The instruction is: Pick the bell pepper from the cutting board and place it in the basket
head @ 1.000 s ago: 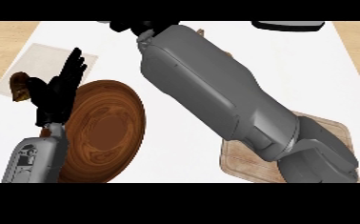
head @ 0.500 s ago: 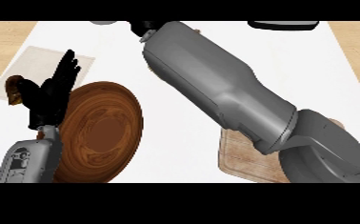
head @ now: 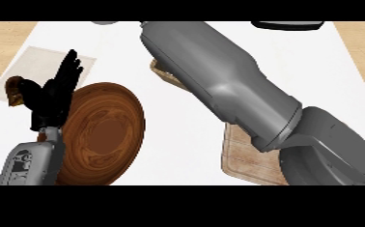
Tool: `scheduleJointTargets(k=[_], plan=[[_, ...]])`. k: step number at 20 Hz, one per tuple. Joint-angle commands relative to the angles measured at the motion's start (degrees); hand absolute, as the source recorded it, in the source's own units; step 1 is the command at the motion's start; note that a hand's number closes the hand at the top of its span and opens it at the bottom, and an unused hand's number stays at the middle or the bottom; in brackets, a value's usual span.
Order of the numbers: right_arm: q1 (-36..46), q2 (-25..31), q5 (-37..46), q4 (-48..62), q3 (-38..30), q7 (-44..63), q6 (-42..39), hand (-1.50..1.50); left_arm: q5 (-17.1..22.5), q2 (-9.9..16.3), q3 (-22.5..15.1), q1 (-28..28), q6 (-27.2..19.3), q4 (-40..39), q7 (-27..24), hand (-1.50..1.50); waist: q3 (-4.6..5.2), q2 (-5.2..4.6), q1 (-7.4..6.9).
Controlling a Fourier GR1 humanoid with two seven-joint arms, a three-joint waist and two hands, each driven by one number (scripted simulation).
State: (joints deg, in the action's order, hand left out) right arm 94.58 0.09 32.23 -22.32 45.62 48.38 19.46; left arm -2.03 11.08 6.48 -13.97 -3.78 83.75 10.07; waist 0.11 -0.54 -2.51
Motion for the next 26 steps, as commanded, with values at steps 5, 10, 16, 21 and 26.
scheduleJointTargets(k=[5,10,16,21,26], plan=[[0.5,-0.1,-4.3,3.0,-3.0,-0.9,-13.4,1.50,0.7,1.9,1.5,-1.4,1.1,-0.8,0.5,0.00,0.02,-0.13,-0.12],[-2.3,-0.1,-4.4,2.8,-3.2,-1.4,-12.8,1.50,-1.3,-1.6,-0.6,-1.7,-1.2,-2.8,-2.1,0.00,0.01,-0.18,0.12],[-3.4,-0.1,-1.6,8.8,-4.7,-7.7,-7.8,1.50,-1.1,-1.2,-0.4,0.9,-0.6,-0.8,-2.5,0.00,-0.02,-0.30,0.05],[-4.4,-0.1,-0.9,5.5,-2.9,-3.9,-10.9,1.50,1.7,1.4,2.1,-0.8,1.8,0.2,1.2,0.00,0.00,-0.19,-0.48],[-5.3,-0.1,0.4,9.0,-4.0,-6.8,-11.5,1.50,0.5,0.8,1.0,2.2,1.5,2.2,-0.5,0.00,-0.05,-0.01,0.03]])
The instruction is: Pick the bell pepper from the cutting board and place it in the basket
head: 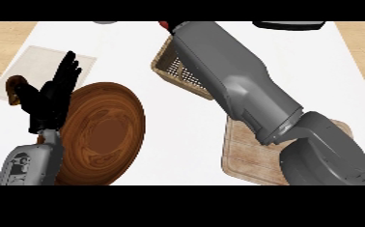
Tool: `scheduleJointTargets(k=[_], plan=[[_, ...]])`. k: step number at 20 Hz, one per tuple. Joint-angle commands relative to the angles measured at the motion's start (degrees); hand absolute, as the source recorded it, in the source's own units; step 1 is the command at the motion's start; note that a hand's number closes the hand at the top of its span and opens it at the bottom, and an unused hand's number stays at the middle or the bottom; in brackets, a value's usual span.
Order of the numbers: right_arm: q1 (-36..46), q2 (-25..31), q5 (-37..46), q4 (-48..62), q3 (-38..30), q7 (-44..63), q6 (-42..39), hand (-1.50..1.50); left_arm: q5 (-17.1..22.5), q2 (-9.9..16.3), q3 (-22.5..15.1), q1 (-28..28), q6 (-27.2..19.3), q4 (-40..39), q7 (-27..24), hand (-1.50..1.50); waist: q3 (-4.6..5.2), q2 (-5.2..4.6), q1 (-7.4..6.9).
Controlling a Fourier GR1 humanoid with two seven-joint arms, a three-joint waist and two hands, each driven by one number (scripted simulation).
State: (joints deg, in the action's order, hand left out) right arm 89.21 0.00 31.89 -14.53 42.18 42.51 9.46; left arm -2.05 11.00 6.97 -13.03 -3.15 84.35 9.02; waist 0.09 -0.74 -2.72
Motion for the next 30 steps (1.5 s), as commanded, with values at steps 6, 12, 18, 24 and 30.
scheduleJointTargets(k=[6,12,18,24,30], plan=[[-3.7,0.0,1.2,-0.2,-0.1,-0.5,-1.2,1.50,-1.0,0.2,-0.7,-0.7,0.1,0.3,1.6,0.00,-0.01,0.00,0.13],[-3.1,0.0,-0.2,0.6,-1.8,-0.9,-4.4,1.50,-0.7,-0.6,-0.9,-0.1,0.0,1.1,1.0,0.00,-0.01,-0.14,-0.68],[-3.4,0.0,-1.5,-0.6,-3.5,0.8,-5.3,1.50,-0.4,-1.0,-0.8,1.0,0.4,0.8,-0.6,0.00,-0.01,-0.07,-1.06],[-3.4,0.0,-2.4,3.5,-5.7,1.9,-9.7,1.50,-1.8,-1.0,-0.5,-0.9,-1.6,0.1,1.0,0.00,-0.04,0.04,-0.03],[-7.6,0.0,-2.0,-2.4,-5.7,6.3,1.5,-1.50,-0.6,-1.0,-0.6,-0.4,-0.6,2.4,2.9,0.00,-0.05,0.16,-0.11]])
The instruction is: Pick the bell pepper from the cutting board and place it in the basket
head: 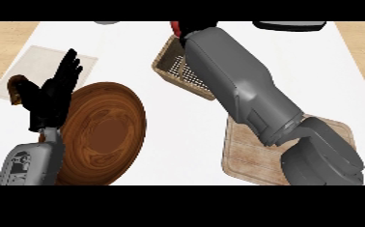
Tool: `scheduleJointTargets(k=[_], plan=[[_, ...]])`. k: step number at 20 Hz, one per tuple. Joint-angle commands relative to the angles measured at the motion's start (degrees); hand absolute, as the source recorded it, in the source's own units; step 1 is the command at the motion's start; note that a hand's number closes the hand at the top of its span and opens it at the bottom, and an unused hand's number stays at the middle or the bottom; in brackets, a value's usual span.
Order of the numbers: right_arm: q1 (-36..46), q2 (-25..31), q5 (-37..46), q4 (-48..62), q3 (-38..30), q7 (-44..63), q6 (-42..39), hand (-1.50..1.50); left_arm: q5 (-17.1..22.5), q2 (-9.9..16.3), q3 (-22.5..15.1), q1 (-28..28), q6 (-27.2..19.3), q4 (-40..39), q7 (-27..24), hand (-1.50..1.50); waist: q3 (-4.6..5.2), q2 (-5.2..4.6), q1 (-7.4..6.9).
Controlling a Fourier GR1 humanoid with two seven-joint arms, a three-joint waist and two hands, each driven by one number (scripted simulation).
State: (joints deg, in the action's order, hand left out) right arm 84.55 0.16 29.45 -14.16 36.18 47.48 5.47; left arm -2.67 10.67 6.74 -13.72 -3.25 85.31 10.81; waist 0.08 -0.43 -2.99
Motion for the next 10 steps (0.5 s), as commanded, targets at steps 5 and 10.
scheduleJointTargets(k=[5,10], plan=[[0.2,-0.1,-1.0,-4.5,-4.2,0.4,15.5,-1.50,1.1,1.5,1.6,2.0,1.7,-0.9,-2.1,0.00,-0.04,-0.13,0.59],[-0.7,1.5,-2.2,-7.0,-8.7,0.1,26.9,-1.50,0.5,-0.6,0.8,1.4,-0.3,0.3,-1.6,0.00,-0.10,0.08,1.72]])
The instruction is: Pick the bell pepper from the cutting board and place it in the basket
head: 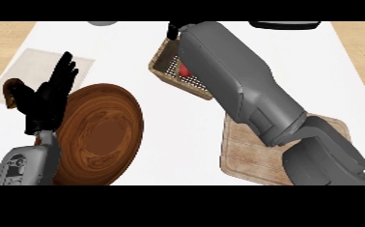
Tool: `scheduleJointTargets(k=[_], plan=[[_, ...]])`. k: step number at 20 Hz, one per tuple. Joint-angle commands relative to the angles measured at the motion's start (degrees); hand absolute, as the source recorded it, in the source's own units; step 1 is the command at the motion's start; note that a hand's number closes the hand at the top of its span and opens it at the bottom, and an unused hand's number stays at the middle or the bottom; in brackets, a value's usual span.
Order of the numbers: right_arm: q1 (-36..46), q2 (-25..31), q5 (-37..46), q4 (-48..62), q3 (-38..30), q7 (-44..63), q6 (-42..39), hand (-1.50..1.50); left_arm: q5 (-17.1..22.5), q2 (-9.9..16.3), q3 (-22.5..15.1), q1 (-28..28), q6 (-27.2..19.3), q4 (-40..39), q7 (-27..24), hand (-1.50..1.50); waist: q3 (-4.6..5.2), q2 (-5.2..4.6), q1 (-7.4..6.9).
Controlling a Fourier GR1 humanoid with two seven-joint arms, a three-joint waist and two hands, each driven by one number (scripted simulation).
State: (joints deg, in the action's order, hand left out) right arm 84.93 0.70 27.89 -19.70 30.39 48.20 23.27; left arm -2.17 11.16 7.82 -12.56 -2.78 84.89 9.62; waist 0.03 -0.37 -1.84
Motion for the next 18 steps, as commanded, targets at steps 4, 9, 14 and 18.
scheduleJointTargets(k=[4,9,14,18], plan=[[-0.3,3.7,-2.3,-4.1,-6.9,2.7,10.7,-1.50,0.8,0.4,1.1,2.8,0.7,0.3,-1.6,0.00,-0.04,0.49,1.42],[-5.7,6.7,-4.1,-13.5,-10.2,3.9,15.0,-1.50,2.1,1.7,3.3,3.8,1.3,0.1,-1.4,0.00,-0.12,1.34,3.57],[-14.6,9.6,-4.4,-27.5,-10.2,6.8,12.3,-1.50,0.2,0.9,2.1,3.9,-0.9,1.8,2.2,0.00,-0.13,1.68,4.64],[-26.8,14.6,-5.5,-42.1,-9.1,4.6,10.7,-1.50,1.8,1.9,4.0,5.8,0.1,2.8,0.4,0.00,-0.13,1.76,5.28]])
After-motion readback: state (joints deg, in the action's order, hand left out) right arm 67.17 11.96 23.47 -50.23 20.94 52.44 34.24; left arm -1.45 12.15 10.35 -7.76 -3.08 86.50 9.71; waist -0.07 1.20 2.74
